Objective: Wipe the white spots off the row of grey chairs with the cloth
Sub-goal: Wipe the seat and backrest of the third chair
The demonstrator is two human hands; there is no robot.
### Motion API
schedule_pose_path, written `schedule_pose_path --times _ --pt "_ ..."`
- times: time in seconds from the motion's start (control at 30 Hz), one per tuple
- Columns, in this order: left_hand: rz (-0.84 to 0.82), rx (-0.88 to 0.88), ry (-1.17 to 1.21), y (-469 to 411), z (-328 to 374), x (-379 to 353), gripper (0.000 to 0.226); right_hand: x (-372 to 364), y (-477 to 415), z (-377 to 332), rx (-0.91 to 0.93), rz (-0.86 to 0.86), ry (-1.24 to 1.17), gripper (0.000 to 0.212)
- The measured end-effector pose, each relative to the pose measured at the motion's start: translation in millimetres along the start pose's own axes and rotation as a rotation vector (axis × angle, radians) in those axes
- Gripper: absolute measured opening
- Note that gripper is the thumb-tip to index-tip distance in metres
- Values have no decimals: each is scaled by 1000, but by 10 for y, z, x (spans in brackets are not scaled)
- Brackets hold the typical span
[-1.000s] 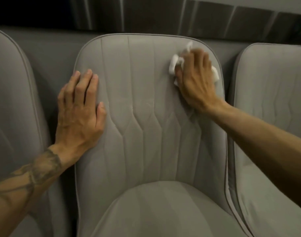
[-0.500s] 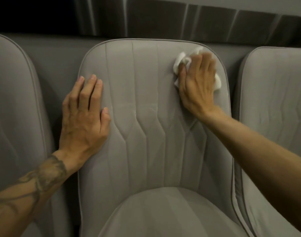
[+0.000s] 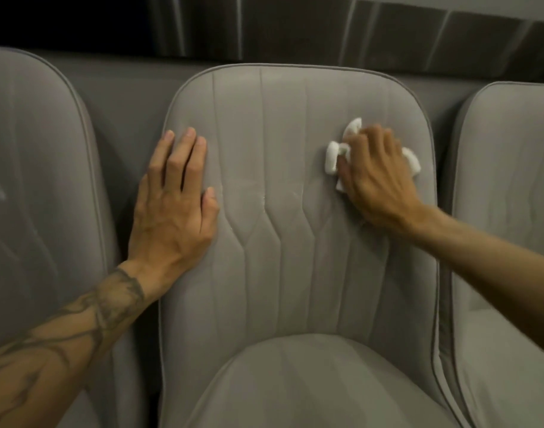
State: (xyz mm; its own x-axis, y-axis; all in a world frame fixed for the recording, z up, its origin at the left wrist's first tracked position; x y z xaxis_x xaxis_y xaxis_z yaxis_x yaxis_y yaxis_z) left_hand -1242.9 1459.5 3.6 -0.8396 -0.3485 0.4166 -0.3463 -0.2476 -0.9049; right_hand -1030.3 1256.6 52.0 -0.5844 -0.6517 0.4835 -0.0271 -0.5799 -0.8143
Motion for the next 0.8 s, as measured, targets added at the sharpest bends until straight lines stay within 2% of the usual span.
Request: schedule_pose_path --times 0.1,0.17,0.23,0.33,0.4,0.5,0.53,0.6,0.67,0.73,0.8 --pt "15 -8 -2 3 -6 -1 65 64 -435 364 -210 131 83 40" --pt "19 -16 -2 2 3 -2 64 43 -437 318 -320 160 119 43" --pt "19 -15 1 -4 0 2 65 -47 -165 59 -246 82 54 43" --pt "7 -13 1 -3 -4 -2 65 -73 293 -197 33 -70 -10 35" --pt "3 -5 1 -2 -9 -14 65 14 88 -20 74 -35 32 34" --pt "12 -10 1 2 -19 -29 65 104 -440 401 -218 125 100 41" --pt "14 -12 -2 0 -20 -31 66 109 -514 451 -302 145 118 45" --pt "21 -16 -11 7 -21 -27 66 -4 -383 315 -335 92 104 52" --pt "35 -22 -14 5 -24 -21 66 -116 12 -3 -194 -2 13 50" --pt "35 -34 -6 4 -12 -21 65 -146 427 -250 24 -76 -25 37" --pt "35 -26 -5 4 -9 -17 65 -113 428 -210 154 -101 1 31"
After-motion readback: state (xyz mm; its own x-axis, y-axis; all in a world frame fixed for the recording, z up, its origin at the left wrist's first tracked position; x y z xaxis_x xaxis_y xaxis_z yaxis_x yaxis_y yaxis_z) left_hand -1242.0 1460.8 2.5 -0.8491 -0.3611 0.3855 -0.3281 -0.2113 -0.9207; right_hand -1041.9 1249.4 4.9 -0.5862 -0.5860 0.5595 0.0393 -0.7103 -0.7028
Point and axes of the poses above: each hand's wrist, its own y-axis away from the middle knuckle, its own x-axis out of the back of the hand, z = x × y, the point moved 5 cm from there along -y, towards the middle knuckle, and after that the axes turned 8 degrees about x, right-handed, at the moved point
